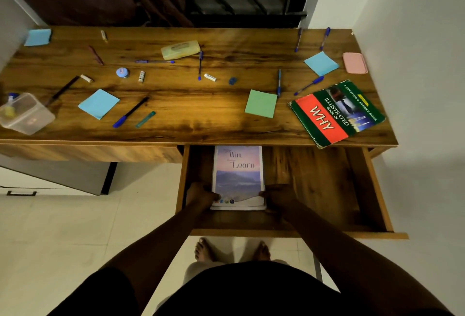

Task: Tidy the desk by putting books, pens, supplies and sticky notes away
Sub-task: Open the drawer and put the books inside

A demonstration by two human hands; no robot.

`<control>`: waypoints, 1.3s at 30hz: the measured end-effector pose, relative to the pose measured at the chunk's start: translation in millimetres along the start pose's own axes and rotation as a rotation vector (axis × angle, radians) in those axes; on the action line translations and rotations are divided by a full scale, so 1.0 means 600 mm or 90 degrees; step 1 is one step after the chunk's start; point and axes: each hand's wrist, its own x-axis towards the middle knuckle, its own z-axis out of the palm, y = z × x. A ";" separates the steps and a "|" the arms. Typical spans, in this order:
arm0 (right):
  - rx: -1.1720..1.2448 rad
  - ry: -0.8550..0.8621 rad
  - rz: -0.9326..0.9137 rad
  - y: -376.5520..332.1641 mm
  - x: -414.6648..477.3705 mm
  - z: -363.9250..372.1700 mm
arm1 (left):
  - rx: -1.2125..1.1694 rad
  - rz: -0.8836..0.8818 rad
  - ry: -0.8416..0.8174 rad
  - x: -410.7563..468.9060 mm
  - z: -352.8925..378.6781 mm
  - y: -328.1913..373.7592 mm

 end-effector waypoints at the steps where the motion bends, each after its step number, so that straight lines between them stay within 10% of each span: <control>1: -0.005 0.003 -0.006 0.003 0.003 0.001 | 0.009 0.005 0.004 0.002 0.001 -0.002; 16: -0.055 0.032 -0.048 0.010 0.022 -0.002 | 0.041 0.025 0.004 0.019 0.013 -0.015; 22: -0.055 0.049 -0.121 0.003 0.018 -0.037 | 0.125 0.208 0.129 -0.021 0.015 0.036; 39: 0.500 0.091 -0.137 -0.166 -0.015 -0.226 | 0.055 0.441 0.007 -0.052 0.078 0.350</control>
